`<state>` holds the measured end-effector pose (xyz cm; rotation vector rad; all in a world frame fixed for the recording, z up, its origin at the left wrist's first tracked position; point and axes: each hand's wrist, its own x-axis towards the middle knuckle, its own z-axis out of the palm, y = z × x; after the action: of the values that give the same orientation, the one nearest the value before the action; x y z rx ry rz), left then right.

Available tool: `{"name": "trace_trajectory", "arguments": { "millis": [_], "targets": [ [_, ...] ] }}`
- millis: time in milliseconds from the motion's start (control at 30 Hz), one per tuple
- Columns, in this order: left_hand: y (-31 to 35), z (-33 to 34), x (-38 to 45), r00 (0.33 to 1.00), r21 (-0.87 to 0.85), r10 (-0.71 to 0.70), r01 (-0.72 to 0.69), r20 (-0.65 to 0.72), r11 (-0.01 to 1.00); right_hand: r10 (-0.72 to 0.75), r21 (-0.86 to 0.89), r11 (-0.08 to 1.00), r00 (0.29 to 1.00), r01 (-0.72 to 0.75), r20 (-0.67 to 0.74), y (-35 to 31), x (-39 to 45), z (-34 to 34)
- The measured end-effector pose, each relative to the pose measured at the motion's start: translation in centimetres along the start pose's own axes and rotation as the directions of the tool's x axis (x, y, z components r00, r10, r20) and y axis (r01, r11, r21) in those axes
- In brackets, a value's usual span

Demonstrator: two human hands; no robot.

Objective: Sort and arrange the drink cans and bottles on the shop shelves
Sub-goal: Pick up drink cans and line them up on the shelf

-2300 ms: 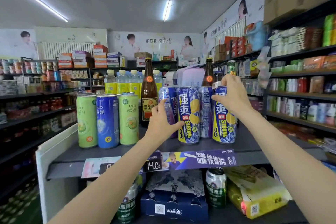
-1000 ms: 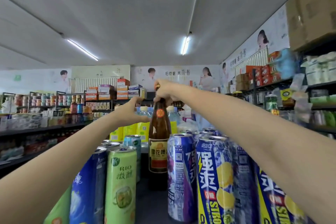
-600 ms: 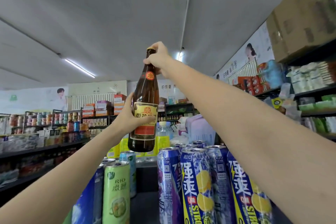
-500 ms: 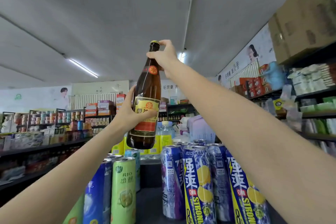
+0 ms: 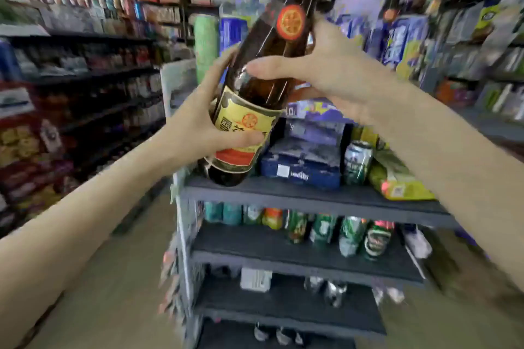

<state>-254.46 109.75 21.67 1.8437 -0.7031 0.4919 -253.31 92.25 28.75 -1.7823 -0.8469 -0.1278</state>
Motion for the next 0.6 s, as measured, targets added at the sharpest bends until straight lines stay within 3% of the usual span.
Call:
{"name": "trace_trajectory", "arguments": {
  "millis": [100,200,267,400,500,600],
  "targets": [
    [-6.5,2.3,-7.3,0.972,0.03,-0.158,0.155,0.174,0.987,0.141,0.068,0.988,0.987,-0.136,-0.083,7.0,-5.1,4.8],
    [-14.1,4.1,-14.7,0.887,0.115,-0.352,0.333,0.298,0.936,0.281,0.023,0.96,0.955,-0.28,-0.09,15.0,-10.4,8.5],
    [-19.8,5.7,-20.2,0.835,0.157,-0.503,0.479,0.222,0.864,0.354,-0.052,0.933,0.934,-0.357,-0.047,20.5,-13.8,10.3],
    [-31.3,11.4,-30.9,0.645,0.153,-0.743,0.727,0.18,0.669,0.516,-0.154,0.847,0.856,-0.509,0.012,31.7,-21.1,14.5],
    [-39.2,17.3,-37.5,0.536,0.192,-0.821,0.8,0.194,0.568,0.608,-0.168,0.783,0.794,-0.599,0.007,41.6,-27.0,18.0],
    [-46.9,21.9,-42.4,0.489,0.225,-0.864,0.834,0.12,0.504,0.684,-0.181,0.712,0.728,-0.679,-0.04,51.8,-33.2,21.7]
  ]
}}
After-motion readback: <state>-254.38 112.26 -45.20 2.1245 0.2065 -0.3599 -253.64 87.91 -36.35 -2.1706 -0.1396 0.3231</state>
